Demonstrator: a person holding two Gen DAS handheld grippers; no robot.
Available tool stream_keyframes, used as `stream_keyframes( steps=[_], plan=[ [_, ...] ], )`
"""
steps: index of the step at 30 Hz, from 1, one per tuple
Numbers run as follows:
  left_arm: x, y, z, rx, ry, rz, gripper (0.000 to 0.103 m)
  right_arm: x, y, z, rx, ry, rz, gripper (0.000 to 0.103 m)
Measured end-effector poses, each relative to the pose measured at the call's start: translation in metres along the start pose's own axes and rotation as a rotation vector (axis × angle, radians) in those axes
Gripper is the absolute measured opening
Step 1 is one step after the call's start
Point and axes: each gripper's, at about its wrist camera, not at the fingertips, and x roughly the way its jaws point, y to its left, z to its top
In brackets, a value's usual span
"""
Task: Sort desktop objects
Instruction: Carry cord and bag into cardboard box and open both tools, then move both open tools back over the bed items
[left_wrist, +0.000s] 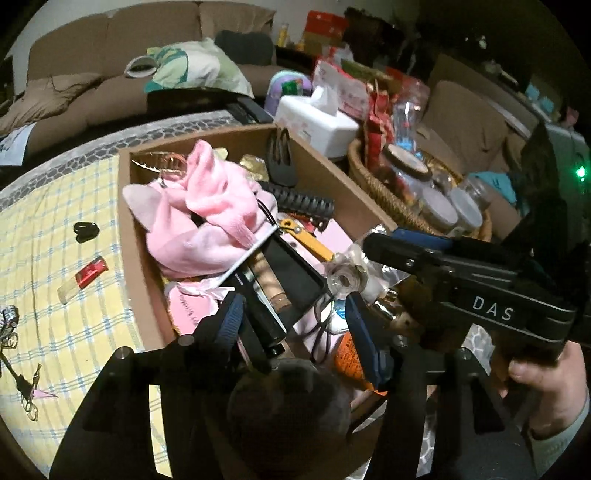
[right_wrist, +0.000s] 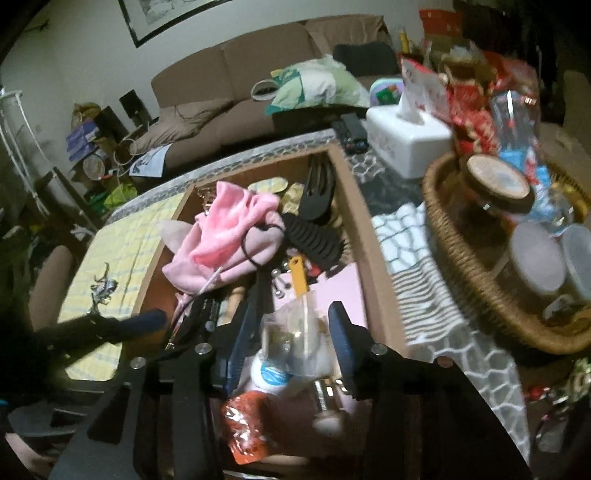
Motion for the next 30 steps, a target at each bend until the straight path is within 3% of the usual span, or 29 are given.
stream_keyframes(
  steps=[4,7,13,16,17,19,20,25,30],
  plan=[
    [-0.011,0.000,0.001,-0.009,-0.009,-0.004,0.058,-0.003,0.002,-0.001,-0.024,0.009,-0.028,0.043],
    [-0.021,-0.003,-0.001,-0.005,-0.012,0.000,0.064,0.005,-0.001,-0.007,0.011,0.064,0.013,0.024],
    [-0.053,-0.004,-0.006,-0.015,-0.038,0.011,0.075,0.003,0.001,-0.023,0.073,0.148,0.049,0.024],
    [-0.069,-0.001,-0.010,-0.029,-0.053,0.013,0.086,-0.010,0.009,-0.025,0.058,0.156,0.034,0.029],
    [-0.073,0.000,-0.010,-0.031,-0.056,0.017,0.091,-0.015,0.014,-0.025,0.047,0.151,0.023,0.034],
    [-0.082,0.003,-0.013,-0.041,-0.064,0.019,0.099,-0.027,0.022,-0.024,0.033,0.132,0.000,0.059],
    [-0.087,0.005,-0.015,-0.051,-0.068,0.013,0.103,-0.034,0.027,-0.023,0.023,0.120,-0.006,0.061],
    [-0.114,0.017,-0.022,-0.080,-0.096,0.025,0.103,-0.062,0.053,-0.017,-0.041,0.071,-0.034,0.077],
    [-0.147,0.037,-0.031,-0.105,-0.145,0.055,0.103,-0.086,0.084,-0.013,-0.094,0.022,-0.025,0.082]
  ],
)
